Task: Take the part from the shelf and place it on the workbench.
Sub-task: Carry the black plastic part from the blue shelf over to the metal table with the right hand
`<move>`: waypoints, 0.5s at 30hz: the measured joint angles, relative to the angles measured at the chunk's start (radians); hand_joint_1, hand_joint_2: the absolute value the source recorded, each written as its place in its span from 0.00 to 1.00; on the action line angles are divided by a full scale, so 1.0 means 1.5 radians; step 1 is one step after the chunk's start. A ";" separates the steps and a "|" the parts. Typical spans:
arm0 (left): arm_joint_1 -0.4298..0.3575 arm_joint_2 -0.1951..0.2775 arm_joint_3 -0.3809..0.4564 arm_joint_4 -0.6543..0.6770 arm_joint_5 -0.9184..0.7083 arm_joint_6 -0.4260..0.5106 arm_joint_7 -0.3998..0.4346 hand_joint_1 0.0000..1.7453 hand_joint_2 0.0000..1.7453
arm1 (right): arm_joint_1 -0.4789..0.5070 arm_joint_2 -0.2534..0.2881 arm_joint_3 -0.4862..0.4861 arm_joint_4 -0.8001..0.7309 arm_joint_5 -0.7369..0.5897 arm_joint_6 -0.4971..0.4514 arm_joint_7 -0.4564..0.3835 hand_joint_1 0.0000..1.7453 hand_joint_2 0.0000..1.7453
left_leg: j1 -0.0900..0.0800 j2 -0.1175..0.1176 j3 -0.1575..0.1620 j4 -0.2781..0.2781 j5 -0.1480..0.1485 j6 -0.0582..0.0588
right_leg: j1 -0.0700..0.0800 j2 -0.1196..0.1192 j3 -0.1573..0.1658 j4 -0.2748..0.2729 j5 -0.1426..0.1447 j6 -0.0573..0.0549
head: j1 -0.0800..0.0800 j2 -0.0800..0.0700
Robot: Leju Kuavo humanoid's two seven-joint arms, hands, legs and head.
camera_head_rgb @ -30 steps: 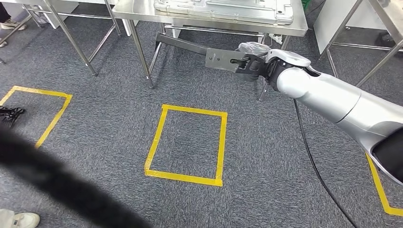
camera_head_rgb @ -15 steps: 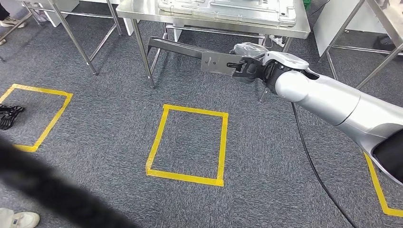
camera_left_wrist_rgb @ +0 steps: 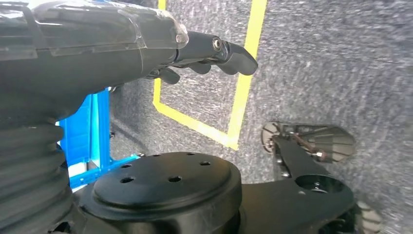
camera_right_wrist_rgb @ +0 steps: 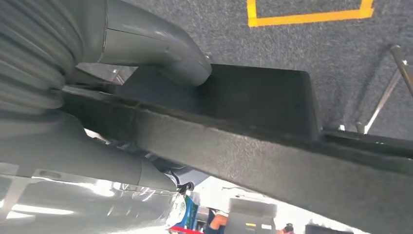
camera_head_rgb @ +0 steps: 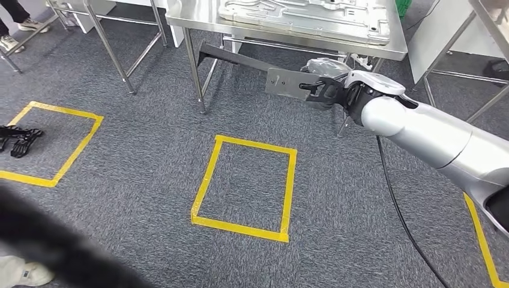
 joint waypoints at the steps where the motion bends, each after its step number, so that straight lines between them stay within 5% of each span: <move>1: 0.000 0.000 0.000 0.000 0.000 0.000 0.000 0.00 1.00 | -0.002 0.000 -0.001 -0.001 0.000 0.000 0.000 1.00 1.00 | -0.001 0.001 0.001 0.001 -0.004 -0.003 | 0.002 0.000 0.015 -0.032 0.007 -0.004 | 0.001 0.000; 5: -0.001 0.000 0.000 0.000 0.001 0.000 -0.001 0.00 1.00 | -0.006 0.001 -0.004 -0.004 0.000 0.002 0.000 1.00 1.00 | -0.001 0.007 0.001 0.001 -0.013 -0.017 | 0.004 0.002 0.029 -0.057 -0.007 -0.019 | -0.002 0.000; 7: -0.002 0.000 0.000 0.000 0.001 0.000 -0.002 0.00 1.00 | -0.008 0.002 -0.006 -0.005 0.000 0.003 0.000 1.00 1.00 | -0.001 0.007 -0.014 0.035 -0.031 -0.024 | 0.001 0.002 0.037 -0.063 -0.010 -0.026 | -0.007 0.000; 10: -0.002 0.000 0.000 0.000 0.002 0.000 -0.002 0.00 1.00 | -0.007 0.005 -0.006 -0.005 0.000 0.005 0.000 1.00 1.00 | 0.001 0.005 -0.095 0.161 -0.070 -0.032 | 0.000 0.002 0.044 -0.064 -0.019 -0.032 | -0.019 0.000; 11: -0.002 0.001 0.000 0.000 0.002 -0.001 -0.002 0.00 1.00 | -0.005 0.006 -0.006 -0.005 0.000 0.006 0.000 1.00 1.00 | 0.002 0.005 -0.117 0.187 -0.068 -0.034 | 0.000 0.002 0.048 -0.064 -0.023 -0.032 | -0.022 0.000; 13: -0.003 0.001 0.000 0.000 0.002 -0.001 -0.003 0.00 1.00 | -0.003 0.007 -0.005 -0.004 0.000 0.007 0.000 1.00 1.00 | 0.004 0.006 -0.125 0.163 -0.020 -0.035 | -0.002 0.003 0.060 -0.062 -0.033 -0.028 | -0.024 0.000; 15: -0.002 0.002 0.000 0.000 0.002 -0.001 -0.002 0.00 1.00 | -0.003 0.010 -0.004 -0.004 0.000 0.007 0.000 1.00 1.00 | 0.006 0.008 -0.102 0.087 0.039 -0.036 | -0.003 0.004 0.071 -0.058 -0.045 -0.021 | -0.027 0.000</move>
